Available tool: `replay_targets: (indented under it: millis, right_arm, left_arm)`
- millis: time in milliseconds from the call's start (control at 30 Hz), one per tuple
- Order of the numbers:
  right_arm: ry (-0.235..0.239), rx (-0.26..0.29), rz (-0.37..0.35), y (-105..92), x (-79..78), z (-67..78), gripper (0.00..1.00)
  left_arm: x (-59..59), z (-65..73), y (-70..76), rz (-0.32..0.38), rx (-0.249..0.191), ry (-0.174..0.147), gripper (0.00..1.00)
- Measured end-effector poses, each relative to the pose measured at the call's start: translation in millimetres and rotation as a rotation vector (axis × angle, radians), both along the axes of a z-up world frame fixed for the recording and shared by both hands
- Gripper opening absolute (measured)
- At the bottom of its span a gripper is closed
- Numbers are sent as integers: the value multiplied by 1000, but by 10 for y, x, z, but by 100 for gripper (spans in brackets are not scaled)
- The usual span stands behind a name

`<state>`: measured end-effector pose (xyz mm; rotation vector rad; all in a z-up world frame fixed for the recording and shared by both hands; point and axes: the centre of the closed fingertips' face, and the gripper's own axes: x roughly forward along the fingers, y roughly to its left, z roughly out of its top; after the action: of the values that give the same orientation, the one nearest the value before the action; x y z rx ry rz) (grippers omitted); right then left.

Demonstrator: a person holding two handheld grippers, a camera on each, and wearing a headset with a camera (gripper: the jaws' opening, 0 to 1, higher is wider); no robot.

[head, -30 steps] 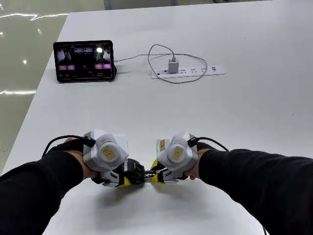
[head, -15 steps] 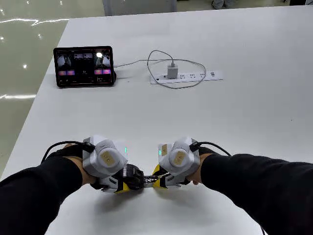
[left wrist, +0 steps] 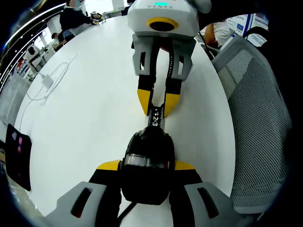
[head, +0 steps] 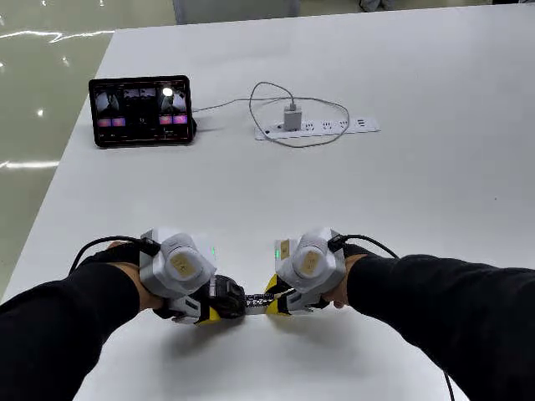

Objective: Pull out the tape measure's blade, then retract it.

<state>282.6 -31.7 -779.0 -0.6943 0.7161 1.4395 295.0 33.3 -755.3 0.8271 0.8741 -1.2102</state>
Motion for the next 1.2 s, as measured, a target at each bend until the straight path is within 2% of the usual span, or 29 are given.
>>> replay_targets:
  millis: [1200]
  right_arm:
    - [7, -3, -5, -117, 2, 15, 11]
  left_arm:
    - [-13, -7, -6, 4, 0, 3, 33]
